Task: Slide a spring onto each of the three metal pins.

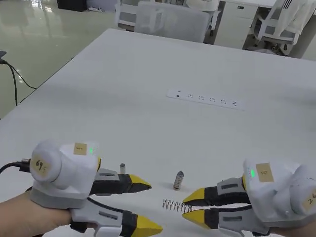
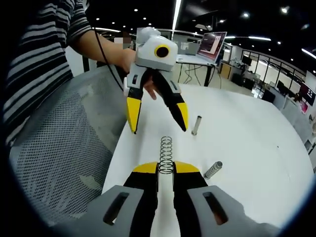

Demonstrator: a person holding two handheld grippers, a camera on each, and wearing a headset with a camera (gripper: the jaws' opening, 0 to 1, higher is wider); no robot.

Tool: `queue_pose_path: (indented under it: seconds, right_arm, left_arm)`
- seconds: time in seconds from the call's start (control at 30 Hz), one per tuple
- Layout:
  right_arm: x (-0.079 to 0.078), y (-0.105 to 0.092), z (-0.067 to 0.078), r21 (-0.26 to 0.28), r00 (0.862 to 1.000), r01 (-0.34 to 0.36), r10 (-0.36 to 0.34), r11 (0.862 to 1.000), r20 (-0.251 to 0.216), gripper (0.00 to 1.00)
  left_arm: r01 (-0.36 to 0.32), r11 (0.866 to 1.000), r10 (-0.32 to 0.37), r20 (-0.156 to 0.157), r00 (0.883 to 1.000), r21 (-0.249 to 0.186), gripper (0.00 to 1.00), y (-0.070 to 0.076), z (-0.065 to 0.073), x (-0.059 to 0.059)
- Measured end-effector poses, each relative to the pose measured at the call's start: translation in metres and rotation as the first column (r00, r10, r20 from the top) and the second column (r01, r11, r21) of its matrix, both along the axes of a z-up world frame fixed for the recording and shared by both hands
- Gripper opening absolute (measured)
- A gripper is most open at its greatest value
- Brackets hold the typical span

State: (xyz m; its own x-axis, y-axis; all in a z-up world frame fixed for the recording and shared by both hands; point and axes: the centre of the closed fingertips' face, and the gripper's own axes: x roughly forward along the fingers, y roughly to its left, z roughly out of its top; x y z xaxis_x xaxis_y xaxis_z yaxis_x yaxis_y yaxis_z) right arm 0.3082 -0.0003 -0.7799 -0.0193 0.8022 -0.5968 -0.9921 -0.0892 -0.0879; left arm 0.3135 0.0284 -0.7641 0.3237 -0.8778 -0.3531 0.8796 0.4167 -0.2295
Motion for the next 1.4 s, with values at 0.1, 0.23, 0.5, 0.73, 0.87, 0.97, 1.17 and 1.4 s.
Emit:
queue_pose_path:
  seconds: [0.1,0.23,0.5,0.73,0.87,0.97,1.17,1.4]
  right_arm:
    - [-0.002,0.001,0.002,0.008,1.0,-0.012,0.012,1.0,-0.002,0.08]
    - [-0.002,0.003,0.008,0.024,1.0,-0.015,0.015,1.0,0.002,0.08]
    - [-0.001,0.005,0.015,0.043,1.0,-0.027,0.026,0.999,0.004,0.08]
    - [0.0,0.003,0.015,0.044,1.0,-0.016,0.016,0.999,-0.004,0.08]
    - [-0.002,0.002,0.013,0.04,1.0,-0.015,0.015,0.999,-0.012,0.08]
    - [-0.003,0.002,0.011,0.043,1.0,-0.002,0.003,0.999,-0.024,0.08]
    - [-0.005,0.0,0.009,0.049,0.999,0.02,-0.018,0.999,-0.033,0.08]
    - [-0.003,-0.006,0.006,0.05,0.996,0.057,-0.053,0.997,-0.072,0.08]
  left_arm:
    - [0.022,1.0,-0.022,0.005,1.0,0.008,0.39,-0.007,-0.003,0.002]
    - [0.043,0.999,-0.043,0.015,0.999,0.009,0.32,-0.013,-0.003,0.002]
    - [0.075,0.997,-0.075,0.058,0.995,0.007,0.05,-0.018,0.001,0.002]
    - [0.101,0.995,-0.101,0.073,0.992,0.004,0.03,-0.02,0.002,0.002]
    - [0.119,0.993,-0.12,0.074,0.99,0.01,0.03,-0.021,0.002,0.0]
    - [0.126,0.992,-0.126,0.068,0.99,0.008,0.03,-0.022,0.002,-0.002]
    - [0.136,0.991,-0.136,0.057,0.989,-0.001,0.03,-0.025,0.003,-0.005]
    - [0.131,0.991,-0.131,0.05,0.99,-0.007,0.03,-0.022,0.005,-0.006]
